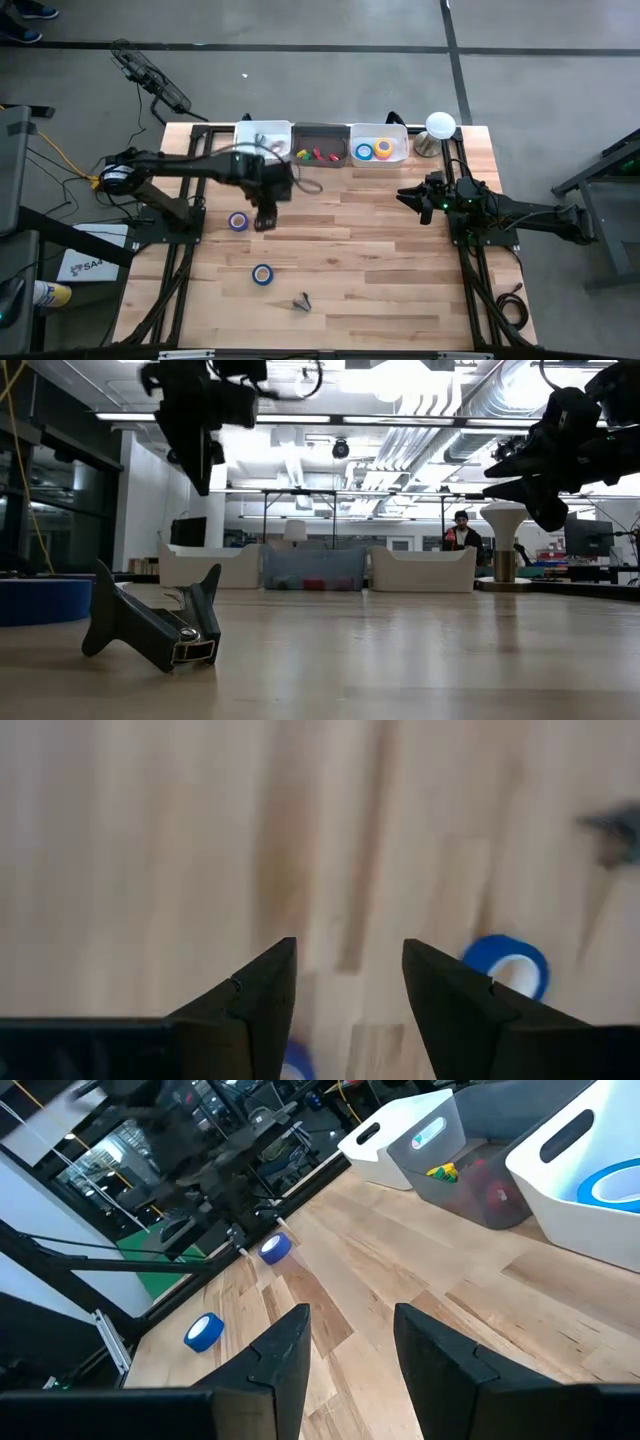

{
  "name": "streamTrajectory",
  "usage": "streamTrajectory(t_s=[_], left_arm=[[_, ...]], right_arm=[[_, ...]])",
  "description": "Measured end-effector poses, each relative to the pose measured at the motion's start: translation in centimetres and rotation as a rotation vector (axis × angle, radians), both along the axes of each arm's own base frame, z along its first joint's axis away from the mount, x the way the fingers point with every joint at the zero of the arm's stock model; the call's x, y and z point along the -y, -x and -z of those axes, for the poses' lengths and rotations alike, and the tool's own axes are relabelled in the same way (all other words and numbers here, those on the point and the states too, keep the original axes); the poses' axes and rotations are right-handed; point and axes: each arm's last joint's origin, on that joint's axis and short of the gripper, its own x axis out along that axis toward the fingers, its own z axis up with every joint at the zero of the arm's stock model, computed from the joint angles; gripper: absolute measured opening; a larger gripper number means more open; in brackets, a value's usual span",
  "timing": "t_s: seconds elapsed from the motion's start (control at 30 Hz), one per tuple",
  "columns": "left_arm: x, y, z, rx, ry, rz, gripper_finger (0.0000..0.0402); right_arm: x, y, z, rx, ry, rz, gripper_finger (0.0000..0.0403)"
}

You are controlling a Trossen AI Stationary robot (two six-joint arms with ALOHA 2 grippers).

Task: Pick and place Stapler, Stapler remover, tape
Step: Put the black staple remover into the left white bin

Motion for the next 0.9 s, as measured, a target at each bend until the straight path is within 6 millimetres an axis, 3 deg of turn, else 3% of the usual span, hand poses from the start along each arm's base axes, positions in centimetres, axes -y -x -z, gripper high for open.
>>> streamTrajectory(t_s=[0.27,0.53,0.67,0.9], left_arm=[[4.8,-1.3,1.5,0.183,-0.011,0.377,0.0179],[9.8,-2.2,1.5,0.344,-0.031,0.565,0.0179],[12.4,-2.9,2.7,0.363,0.014,0.611,0.0183],[16.3,-4.2,5.3,0.396,0.025,0.704,0.0254]], right_arm=[[0.0,0.0,0.0,0.000,0.000,0.000,0.0138],[0.0,0.0,0.0,0.000,0.000,0.000,0.0138],[0.0,0.0,0.0,0.000,0.000,0.000,0.0138],[0.0,0.0,0.0,-0.001,0.000,0.000,0.0138]])
